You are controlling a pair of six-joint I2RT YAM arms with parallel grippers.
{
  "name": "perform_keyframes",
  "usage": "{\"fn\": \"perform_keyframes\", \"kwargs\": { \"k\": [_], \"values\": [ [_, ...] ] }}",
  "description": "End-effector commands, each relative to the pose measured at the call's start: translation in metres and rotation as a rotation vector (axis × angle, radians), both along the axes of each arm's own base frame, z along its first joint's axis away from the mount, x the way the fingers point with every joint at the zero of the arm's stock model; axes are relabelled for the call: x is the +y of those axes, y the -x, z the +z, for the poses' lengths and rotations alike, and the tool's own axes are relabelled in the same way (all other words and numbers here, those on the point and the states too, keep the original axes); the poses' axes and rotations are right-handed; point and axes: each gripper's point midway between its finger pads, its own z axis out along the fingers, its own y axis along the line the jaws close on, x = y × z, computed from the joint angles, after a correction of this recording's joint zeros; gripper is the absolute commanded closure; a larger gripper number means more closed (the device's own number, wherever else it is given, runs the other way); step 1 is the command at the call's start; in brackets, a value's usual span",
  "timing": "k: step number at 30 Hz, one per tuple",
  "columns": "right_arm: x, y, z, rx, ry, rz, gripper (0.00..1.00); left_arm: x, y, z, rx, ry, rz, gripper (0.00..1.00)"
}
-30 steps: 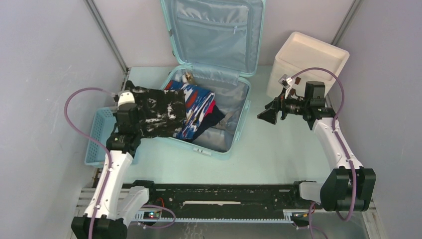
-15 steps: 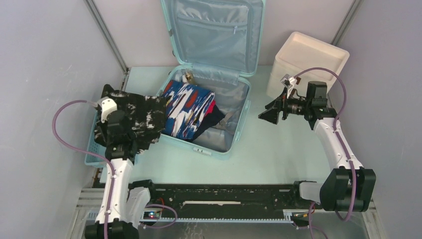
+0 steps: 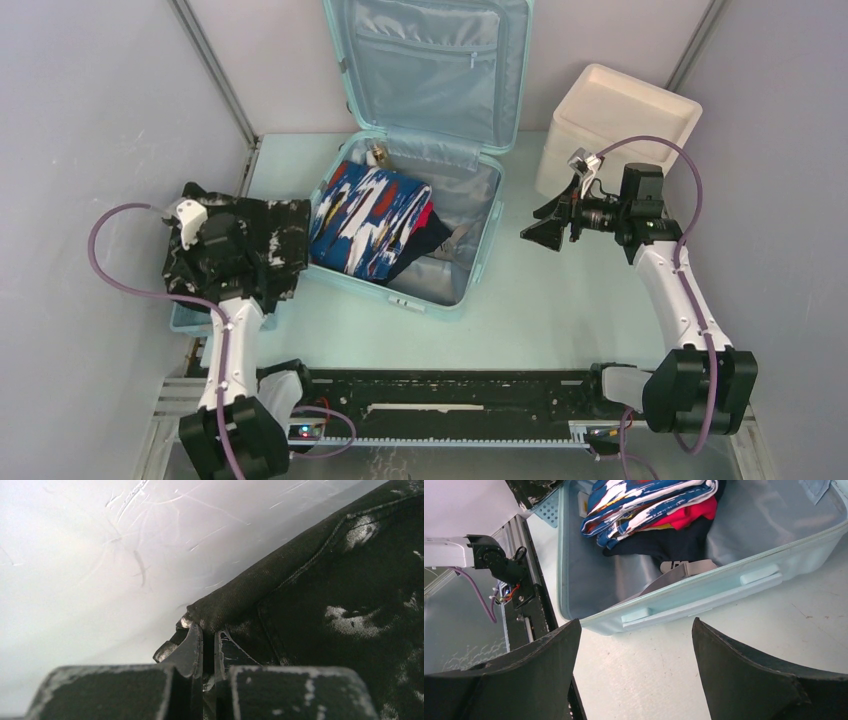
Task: Open, take out, and arrange the luggage
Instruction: Place the clothes in the bin.
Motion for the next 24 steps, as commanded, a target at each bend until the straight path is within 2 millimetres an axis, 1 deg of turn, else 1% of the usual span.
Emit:
{"fn": "perform_keyframes", "kwargs": {
  "k": [1, 3, 4, 5, 7, 9, 10, 11, 13, 14, 15, 17, 20, 22, 23, 24],
  "values": [
    [0.001, 0.005, 0.017, -0.042, -0.015, 0.013, 0.09, 0.020, 0.009, 0.018, -0.140, -0.018, 0.180, 1.00],
    [0.001, 0.005, 0.017, -0.046, -0.014, 0.012, 0.09, 0.024, 0.004, 0.012, -0.116, 0.011, 0.196, 0.99],
    [0.001, 0.005, 0.017, -0.045, -0.014, 0.011, 0.09, 0.025, 0.000, 0.006, -0.096, 0.026, 0.200, 0.97],
    [0.000, 0.005, 0.018, -0.048, -0.013, 0.009, 0.09, 0.026, 0.000, 0.005, -0.092, 0.034, 0.211, 0.94],
    [0.000, 0.005, 0.017, -0.049, -0.011, 0.009, 0.09, 0.028, 0.001, -0.002, -0.080, 0.045, 0.256, 0.79],
    [0.000, 0.005, 0.017, -0.049, -0.011, 0.008, 0.09, 0.028, 0.006, -0.001, -0.090, 0.039, 0.300, 0.64],
    [0.000, 0.005, 0.017, -0.050, -0.010, 0.008, 0.09, 0.028, 0.008, 0.001, -0.101, 0.034, 0.316, 0.58],
    [0.000, 0.004, 0.017, -0.049, -0.010, 0.008, 0.09, 0.029, 0.010, 0.005, -0.113, 0.032, 0.327, 0.48],
    [0.000, 0.004, 0.017, -0.050, -0.010, 0.009, 0.09, 0.027, 0.011, 0.014, -0.157, 0.041, 0.335, 0.23],
    [0.000, 0.004, 0.016, -0.049, -0.009, 0.008, 0.09, 0.027, 0.012, 0.018, -0.166, 0.046, 0.337, 0.16],
    [0.000, 0.004, 0.016, -0.047, -0.009, 0.008, 0.09, 0.025, 0.012, 0.023, -0.183, 0.056, 0.339, 0.11],
    [0.000, 0.003, 0.016, -0.049, -0.007, 0.006, 0.09, 0.021, 0.011, 0.031, -0.219, 0.086, 0.325, 0.08],
    [-0.001, 0.002, 0.014, -0.047, -0.002, 0.002, 0.09, 0.008, 0.000, 0.041, -0.289, 0.162, 0.225, 0.08],
    [-0.002, 0.002, 0.013, -0.050, 0.003, -0.001, 0.09, -0.005, -0.013, 0.045, -0.330, 0.219, 0.106, 0.08],
    [-0.002, 0.001, 0.013, -0.052, 0.006, -0.002, 0.09, -0.014, -0.021, 0.047, -0.349, 0.248, 0.024, 0.08],
    [-0.002, 0.001, 0.012, -0.054, 0.008, -0.001, 0.09, -0.026, -0.032, 0.045, -0.351, 0.292, -0.087, 0.08]
  ]
}}
